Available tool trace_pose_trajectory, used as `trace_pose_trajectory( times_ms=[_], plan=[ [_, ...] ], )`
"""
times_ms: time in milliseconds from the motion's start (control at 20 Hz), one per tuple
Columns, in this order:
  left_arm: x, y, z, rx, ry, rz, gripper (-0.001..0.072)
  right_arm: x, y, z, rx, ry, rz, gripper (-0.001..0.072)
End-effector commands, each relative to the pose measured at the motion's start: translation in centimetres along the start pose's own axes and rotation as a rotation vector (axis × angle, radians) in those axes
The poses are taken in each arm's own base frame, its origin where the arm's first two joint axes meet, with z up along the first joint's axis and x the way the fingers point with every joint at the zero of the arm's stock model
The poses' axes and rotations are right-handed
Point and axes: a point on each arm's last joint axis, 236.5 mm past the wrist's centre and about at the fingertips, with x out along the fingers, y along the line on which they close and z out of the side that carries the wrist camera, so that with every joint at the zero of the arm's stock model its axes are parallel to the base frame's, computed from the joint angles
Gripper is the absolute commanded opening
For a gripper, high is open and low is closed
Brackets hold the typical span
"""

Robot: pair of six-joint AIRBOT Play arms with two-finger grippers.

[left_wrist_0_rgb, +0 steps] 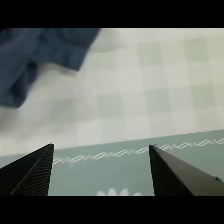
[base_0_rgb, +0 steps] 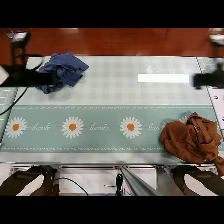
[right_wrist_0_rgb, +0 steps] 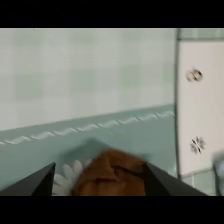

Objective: Fold the shirts.

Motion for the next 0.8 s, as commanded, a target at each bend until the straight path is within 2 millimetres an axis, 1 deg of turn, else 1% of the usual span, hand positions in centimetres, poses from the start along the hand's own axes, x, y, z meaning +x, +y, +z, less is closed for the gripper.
trace_pose_trajectory(
  times_ms=[0,50,100,150,200,300,400,450,550,600,750],
  plan=[
    [-2.6,0.3,-3.9,-0.05,-0.033,-0.023,0.0704,-0.4,-6.8,-8.8,0.283,0.144,-0.057,0.0631],
    [-2.4,-0.1,-5.3,-0.068,-0.04,-0.045,0.0704,0.1,-7.1,-11.6,0.319,0.197,-0.052,0.0631],
    [-2.0,-0.6,-6.4,-0.093,-0.051,-0.07,0.0704,0.7,-7.3,-14.3,0.353,0.246,-0.055,0.0631],
    [-1.4,-1.2,-7.3,-0.122,-0.05,-0.1,0.0704,1.5,-7.2,-16.4,0.355,0.285,-0.05,0.0631],
    [-0.8,-1.7,-8.3,-0.147,-0.031,-0.123,0.0704,2.5,-7.1,-18.3,0.358,0.326,-0.05,0.0631],
    [0.2,-2.4,-9.6,-0.168,0.01,-0.159,0.0704,4.5,-5.7,-20.8,0.366,0.395,-0.012,0.063],
    [0.7,-2.4,-9.8,-0.178,0.025,-0.161,0.0704,6.4,-3.8,-21.4,0.378,0.402,0.046,0.063],
    [0.9,-2.3,-9.5,-0.181,0.015,-0.158,0.0704,7.2,-3.0,-21.5,0.384,0.404,0.071,0.063],
    [1.0,-2.2,-9.1,-0.184,0.0,-0.155,0.0704,8.6,-2.1,-21.4,0.375,0.42,0.103,0.063],
    [1.1,-2.3,-9.2,-0.188,0.003,-0.158,0.0704,9.5,-1.9,-21.4,0.358,0.435,0.108,0.063],
    [1.1,-2.7,-9.1,-0.207,0.004,-0.179,0.0704,11.9,-2.4,-21.7,0.319,0.467,0.076,0.063]
  ],
)
